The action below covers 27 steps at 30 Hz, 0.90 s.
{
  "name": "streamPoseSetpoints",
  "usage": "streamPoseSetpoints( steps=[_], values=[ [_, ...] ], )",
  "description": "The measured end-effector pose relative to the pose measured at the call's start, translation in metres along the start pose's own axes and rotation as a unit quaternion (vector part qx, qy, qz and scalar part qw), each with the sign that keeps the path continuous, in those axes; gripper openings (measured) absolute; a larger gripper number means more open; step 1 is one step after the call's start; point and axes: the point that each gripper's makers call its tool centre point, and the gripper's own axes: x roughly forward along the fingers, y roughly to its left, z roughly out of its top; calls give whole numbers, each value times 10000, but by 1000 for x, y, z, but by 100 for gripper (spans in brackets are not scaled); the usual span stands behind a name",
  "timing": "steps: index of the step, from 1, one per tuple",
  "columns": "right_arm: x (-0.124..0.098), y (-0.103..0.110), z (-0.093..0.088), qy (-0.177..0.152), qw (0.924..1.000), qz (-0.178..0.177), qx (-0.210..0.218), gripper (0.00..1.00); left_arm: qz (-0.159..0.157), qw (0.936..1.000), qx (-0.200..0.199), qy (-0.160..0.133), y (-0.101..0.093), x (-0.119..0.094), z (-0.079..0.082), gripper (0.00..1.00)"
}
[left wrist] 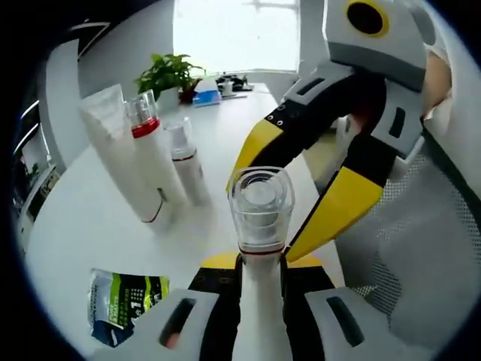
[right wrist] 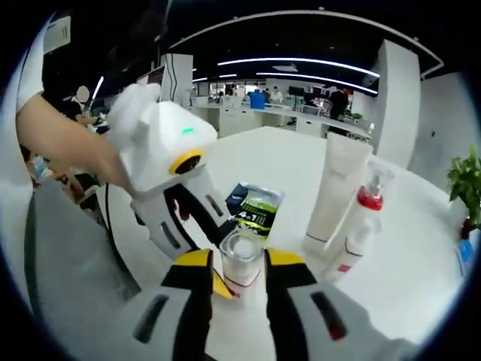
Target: Arrange the skincare products in the storage area until every visible bottle or jar stands upright without overlapping.
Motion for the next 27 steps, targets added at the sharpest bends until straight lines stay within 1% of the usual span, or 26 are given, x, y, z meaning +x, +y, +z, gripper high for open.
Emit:
streamPoseSetpoints(
  steps=[7,11,16,19,20,27],
  values=[
    [-1,-10,-5,28,9998,-96,146,31,-38,10000,18,42,4,3,3,16],
    [-7,-24,-7,-8,9991,-225,348,39,-80,9999,21,73,10,6,5,16],
    [-15,-42,-13,29,9983,-360,456,46,-80,9999,-18,98,18,11,8,16],
    [-19,-53,-15,23,9975,-456,533,52,-69,9999,-14,113,25,16,11,16],
    [-21,-58,-16,9,9972,-493,566,56,-59,9999,-2,127,26,17,11,16],
    [-27,-74,-18,-31,9959,-611,669,68,-26,9995,64,317,37,31,9,16]
  ],
)
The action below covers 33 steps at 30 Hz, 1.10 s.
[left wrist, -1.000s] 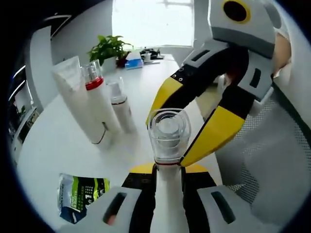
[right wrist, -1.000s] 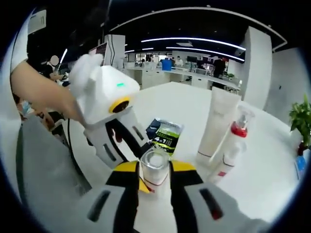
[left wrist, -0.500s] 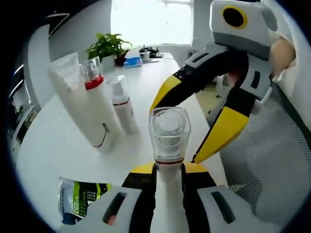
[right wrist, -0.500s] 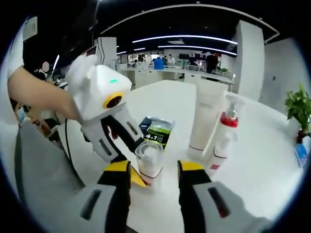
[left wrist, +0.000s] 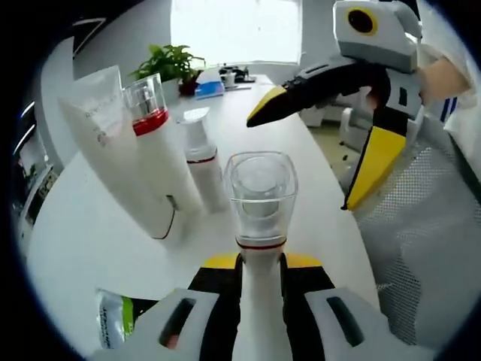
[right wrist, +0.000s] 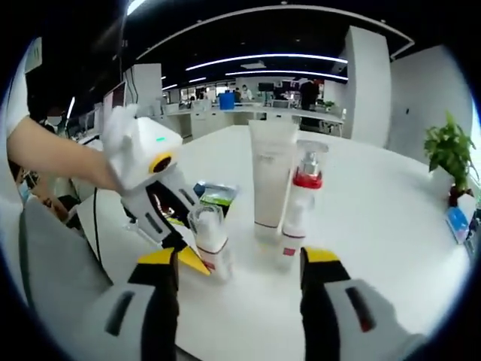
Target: Arrange the skincare products in the storage area until every visible bottle or jar stands upright without overlapping.
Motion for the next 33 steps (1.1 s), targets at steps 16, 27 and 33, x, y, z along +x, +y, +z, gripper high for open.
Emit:
streamPoseSetpoints(
  steps=[16,27,33],
  values=[
    [-7,-18,-2,-3,9996,-203,221,77,258,9995,-118,-100,32,18,17,16],
    [-7,-22,-5,-8,9990,-248,368,81,170,9994,-212,-215,43,26,25,16],
    [-7,-23,-6,-8,9987,-263,441,81,145,9996,-171,-182,46,28,28,16]
  ],
)
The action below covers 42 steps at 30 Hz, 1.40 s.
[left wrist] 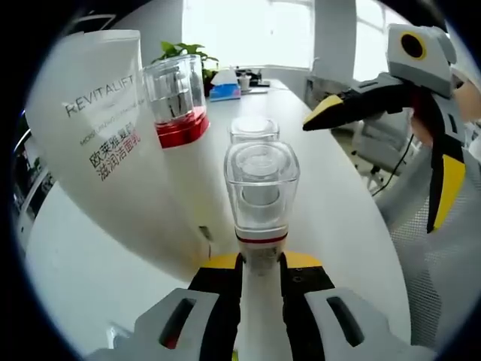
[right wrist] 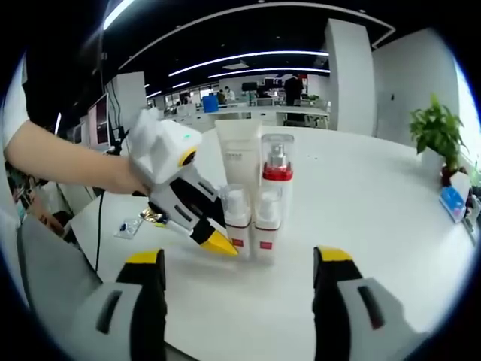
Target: Arrange the skincare products in the storage area until every visible bottle or jar stands upright without overlapping.
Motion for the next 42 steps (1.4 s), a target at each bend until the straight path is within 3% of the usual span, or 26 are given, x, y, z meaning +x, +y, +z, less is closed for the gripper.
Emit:
streamPoseSetpoints(
  steps=[12,15,24,34,42],
  values=[
    [0,0,-1,14,10000,-3,13,81,-27,10000,7,18,-1,1,2,16],
    [0,0,-1,21,10000,-10,16,82,11,9998,28,176,0,2,-5,16],
    [0,0,-1,28,10000,-6,35,83,65,9994,-222,243,-6,-3,-18,21],
    [1,4,-1,38,9999,95,-73,86,331,9944,-985,199,-15,-30,-40,35],
    [2,10,-1,77,9997,206,-115,87,639,9810,-1831,66,-32,-56,-62,49]
  ],
)
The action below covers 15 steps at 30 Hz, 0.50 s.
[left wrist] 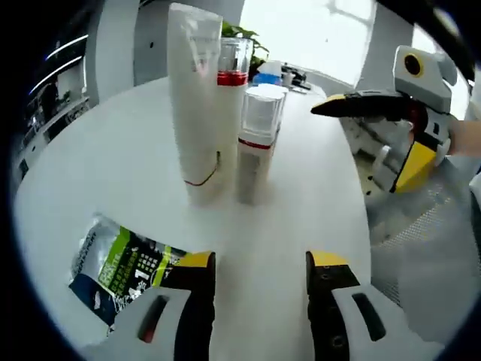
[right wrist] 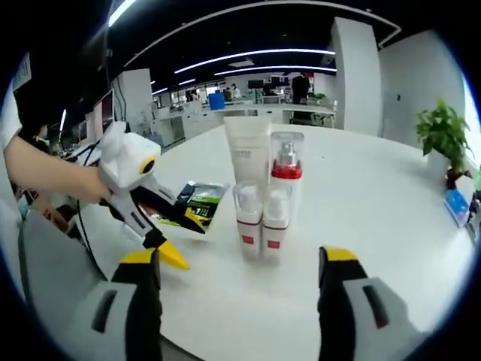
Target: Arrange the skincare products in the storage area until every visible bottle or jar stands upright without overlapping.
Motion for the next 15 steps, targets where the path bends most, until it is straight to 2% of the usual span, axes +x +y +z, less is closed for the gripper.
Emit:
streamPoseSetpoints(
  steps=[5,8,15],
  values=[
    [0,3,0,12,10000,45,-16,88,178,9991,-392,-18,1,-14,-14,61],
    [-1,4,2,-12,10000,51,-8,88,247,9975,-637,-156,1,-25,-18,62],
    [-5,5,6,-60,10000,42,23,88,465,9941,-944,-249,3,-49,-32,64]
  ],
)
